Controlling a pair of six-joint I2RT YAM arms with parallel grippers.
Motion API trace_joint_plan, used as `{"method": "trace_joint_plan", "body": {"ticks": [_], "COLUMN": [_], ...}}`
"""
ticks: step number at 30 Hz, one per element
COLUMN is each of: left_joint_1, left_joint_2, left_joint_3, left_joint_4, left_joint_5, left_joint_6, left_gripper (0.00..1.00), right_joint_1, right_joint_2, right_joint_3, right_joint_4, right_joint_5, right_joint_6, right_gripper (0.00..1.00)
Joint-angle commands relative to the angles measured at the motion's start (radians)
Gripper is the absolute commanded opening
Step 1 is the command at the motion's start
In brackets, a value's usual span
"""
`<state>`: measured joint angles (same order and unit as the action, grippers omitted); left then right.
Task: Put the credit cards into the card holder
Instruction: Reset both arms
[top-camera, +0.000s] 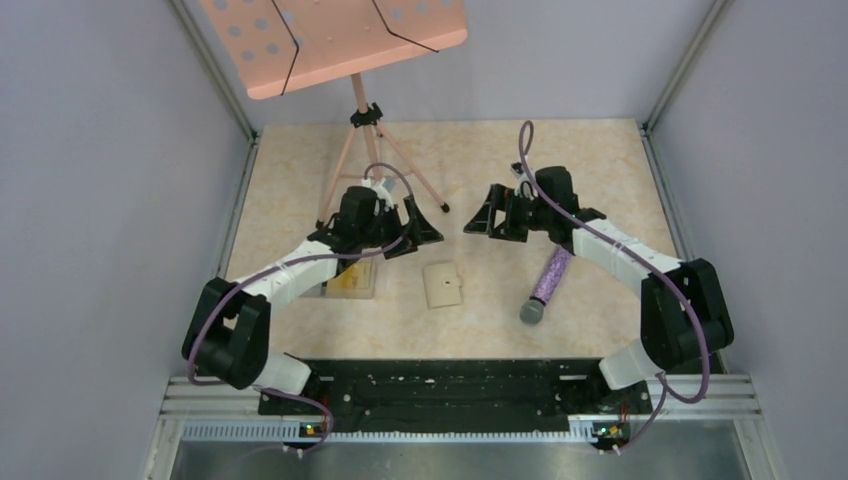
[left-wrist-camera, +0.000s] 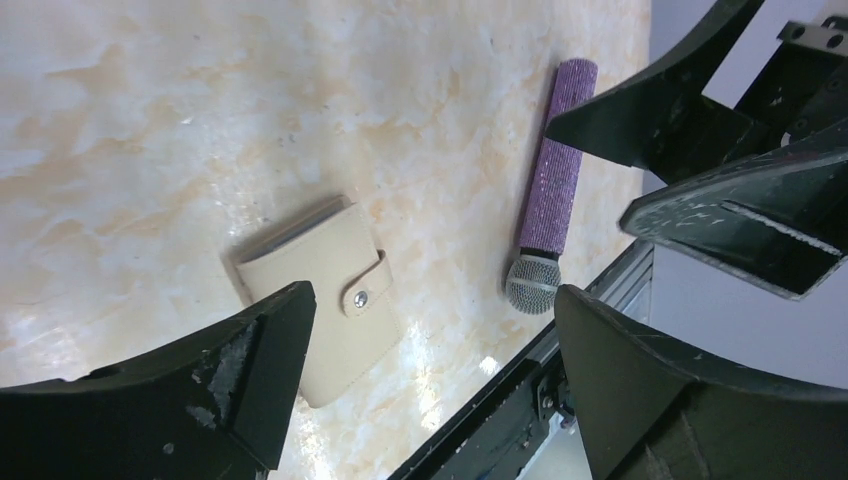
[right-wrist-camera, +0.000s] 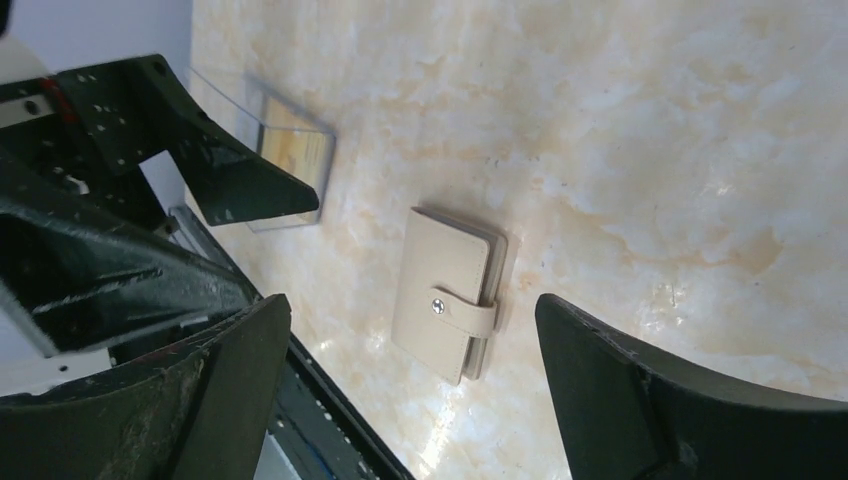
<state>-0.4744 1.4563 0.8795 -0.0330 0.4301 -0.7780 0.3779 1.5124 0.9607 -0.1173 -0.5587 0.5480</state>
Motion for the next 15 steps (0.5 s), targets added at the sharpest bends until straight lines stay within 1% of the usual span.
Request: {"method": "trace_joint_plan", "body": {"ticks": [1, 6, 11, 15], "left_joint_1": [0.068, 0.133, 0.197, 0.278], "left_joint_2": [-0.08, -0.103, -0.11, -0.141], "left_joint_3": [-0.068, -0.103, -0.127, -0.148], "left_joint_4": [0.179, 0.188, 0.203, 0.207], "left_joint_5": [0.052, 0.073, 0.102, 0.12], "left_joint_6": [-0.053, -0.054, -0.067, -0.072], "left_gripper": [0.97, 0.99, 0.99, 0.99], "right_joint_1": [-0.05, -0.08, -0.134, -0.186], "right_joint_2": [-0.057, -0.069, -0.057, -0.066], "right_joint_3": [-0.036, -0.047, -0.072, -0.088], "right_joint_4": [0.105, 0.099, 0.1, 0.072], "right_joint_5": [-0.052, -0.05, -0.049, -0.028], "right_joint_6": [0.066, 0.057, 0.089, 0.092], "right_gripper": [0.94, 0.96, 0.97, 0.99]}}
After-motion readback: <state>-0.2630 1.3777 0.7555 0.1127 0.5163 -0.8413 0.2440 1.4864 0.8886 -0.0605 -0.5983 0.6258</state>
